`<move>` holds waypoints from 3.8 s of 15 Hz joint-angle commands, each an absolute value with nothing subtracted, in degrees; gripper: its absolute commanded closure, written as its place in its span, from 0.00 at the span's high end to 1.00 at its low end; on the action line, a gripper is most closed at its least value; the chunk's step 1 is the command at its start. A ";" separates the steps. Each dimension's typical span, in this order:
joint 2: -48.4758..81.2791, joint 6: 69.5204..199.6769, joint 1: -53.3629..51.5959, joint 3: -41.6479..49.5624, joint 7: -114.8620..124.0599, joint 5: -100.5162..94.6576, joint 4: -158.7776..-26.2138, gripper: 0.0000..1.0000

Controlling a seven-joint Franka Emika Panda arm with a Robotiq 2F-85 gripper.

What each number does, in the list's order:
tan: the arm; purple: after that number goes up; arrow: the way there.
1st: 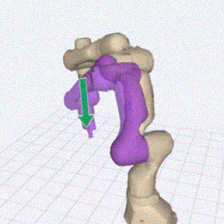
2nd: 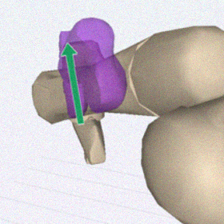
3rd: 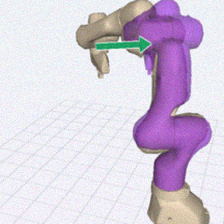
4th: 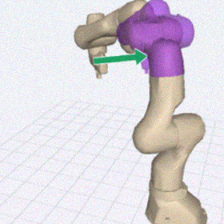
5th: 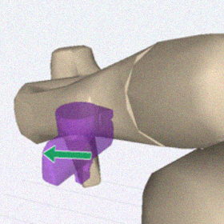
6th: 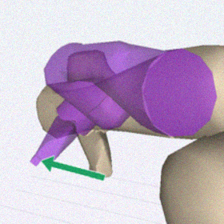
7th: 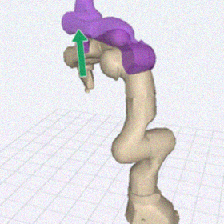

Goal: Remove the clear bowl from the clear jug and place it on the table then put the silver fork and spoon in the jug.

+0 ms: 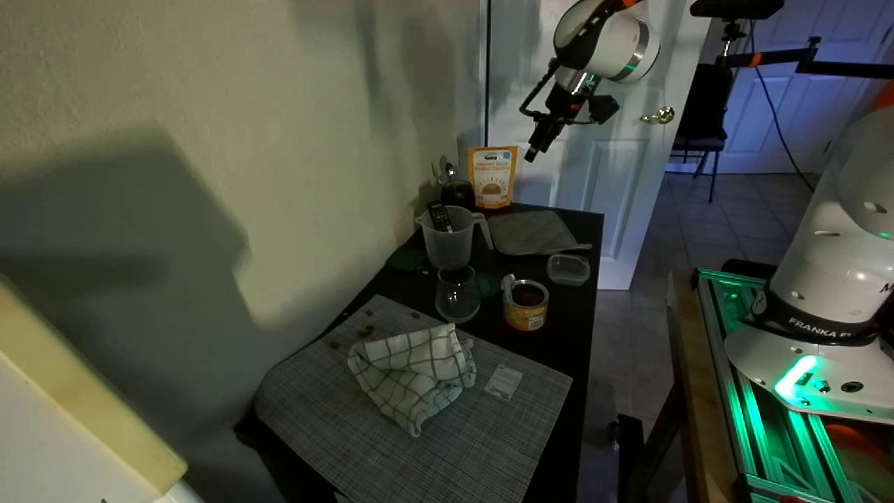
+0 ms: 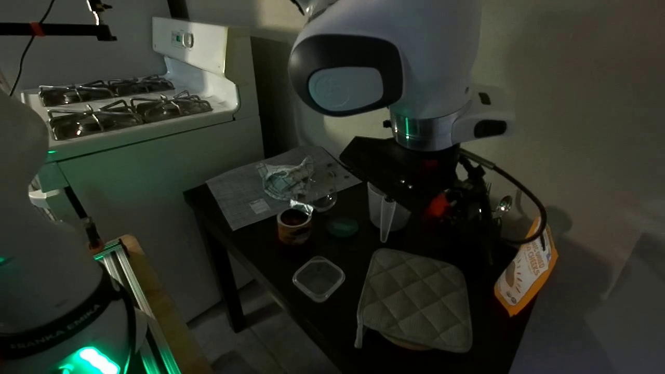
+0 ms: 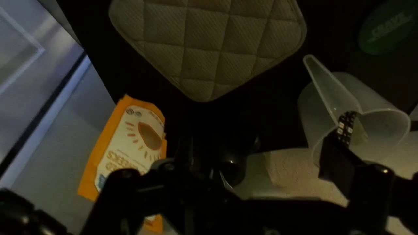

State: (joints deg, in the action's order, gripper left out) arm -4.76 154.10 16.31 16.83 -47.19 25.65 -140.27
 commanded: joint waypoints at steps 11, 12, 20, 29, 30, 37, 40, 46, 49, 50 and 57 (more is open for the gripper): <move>15.71 152.43 13.59 15.85 -73.31 36.66 -119.93 1.00; 17.78 152.92 13.90 15.82 -73.38 37.49 -118.08 1.00; 25.74 151.12 17.34 11.46 -76.38 45.97 -107.79 0.98; 35.55 152.51 23.26 4.22 -70.68 39.01 -98.02 0.54; 36.44 152.66 23.65 3.60 -70.24 38.37 -97.12 0.55; 38.97 153.00 25.47 0.01 -67.48 33.84 -94.34 0.50; 39.26 153.72 25.72 -0.83 -66.55 32.25 -94.28 0.51; 39.16 154.68 26.33 -1.52 -63.70 29.38 -94.58 0.48; 38.71 154.46 26.89 -1.63 -62.14 28.09 -94.86 0.47; 38.66 154.41 27.00 -1.57 -61.57 27.55 -94.84 0.48; 38.86 154.77 27.32 -2.38 -60.44 23.84 -95.68 0.37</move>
State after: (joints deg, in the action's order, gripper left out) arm 38.56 153.80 26.36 -0.71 -61.80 25.98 -94.97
